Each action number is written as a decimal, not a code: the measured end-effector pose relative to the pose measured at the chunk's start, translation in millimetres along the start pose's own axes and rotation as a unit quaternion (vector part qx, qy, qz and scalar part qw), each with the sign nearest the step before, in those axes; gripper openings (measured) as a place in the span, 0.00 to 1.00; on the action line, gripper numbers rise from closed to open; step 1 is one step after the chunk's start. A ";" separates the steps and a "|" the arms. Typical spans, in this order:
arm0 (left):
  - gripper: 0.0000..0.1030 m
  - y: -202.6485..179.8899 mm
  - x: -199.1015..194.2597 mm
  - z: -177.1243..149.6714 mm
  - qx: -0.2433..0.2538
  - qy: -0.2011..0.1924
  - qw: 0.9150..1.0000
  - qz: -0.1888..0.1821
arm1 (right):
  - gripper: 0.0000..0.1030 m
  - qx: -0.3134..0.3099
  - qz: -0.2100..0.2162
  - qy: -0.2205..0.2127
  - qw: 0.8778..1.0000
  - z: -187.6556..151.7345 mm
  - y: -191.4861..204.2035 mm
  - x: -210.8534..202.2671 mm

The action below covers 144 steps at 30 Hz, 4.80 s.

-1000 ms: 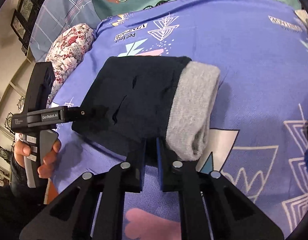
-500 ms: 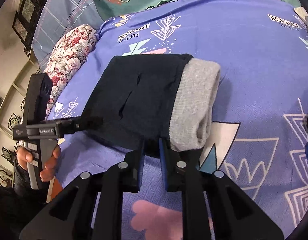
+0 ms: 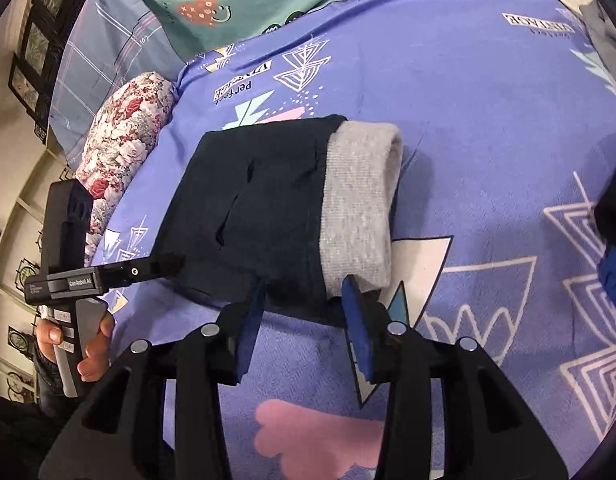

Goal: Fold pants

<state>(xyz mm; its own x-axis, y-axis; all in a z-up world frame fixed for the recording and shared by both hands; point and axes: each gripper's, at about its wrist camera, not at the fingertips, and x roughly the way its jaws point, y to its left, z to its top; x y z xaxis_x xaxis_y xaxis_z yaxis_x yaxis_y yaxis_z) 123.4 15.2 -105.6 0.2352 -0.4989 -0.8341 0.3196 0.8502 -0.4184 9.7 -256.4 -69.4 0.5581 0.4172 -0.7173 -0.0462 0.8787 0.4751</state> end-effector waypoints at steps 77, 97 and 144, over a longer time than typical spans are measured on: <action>0.53 -15.4 -42.5 117.6 0.005 -0.058 0.984 -0.169 | 0.37 -0.036 0.148 -0.023 0.988 118.7 37.6 0.7; 0.53 60.1 22.3 376.6 0.014 -0.168 0.986 -0.005 | 0.38 -0.122 0.048 -0.058 0.990 374.1 42.3 188.7; 0.98 3.4 -52.8 140.8 0.016 -0.304 0.939 0.159 | 0.94 -0.126 -0.154 -0.253 0.947 134.2 83.6 65.9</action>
<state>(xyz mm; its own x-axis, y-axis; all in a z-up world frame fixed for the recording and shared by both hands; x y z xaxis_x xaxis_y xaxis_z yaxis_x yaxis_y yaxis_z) 241.3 20.8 -12.3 0.8010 -0.2321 -0.5518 0.1692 0.9720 -0.1632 153.8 -186.6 -8.5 0.9002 0.0227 -0.4349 0.0230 0.9948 0.0995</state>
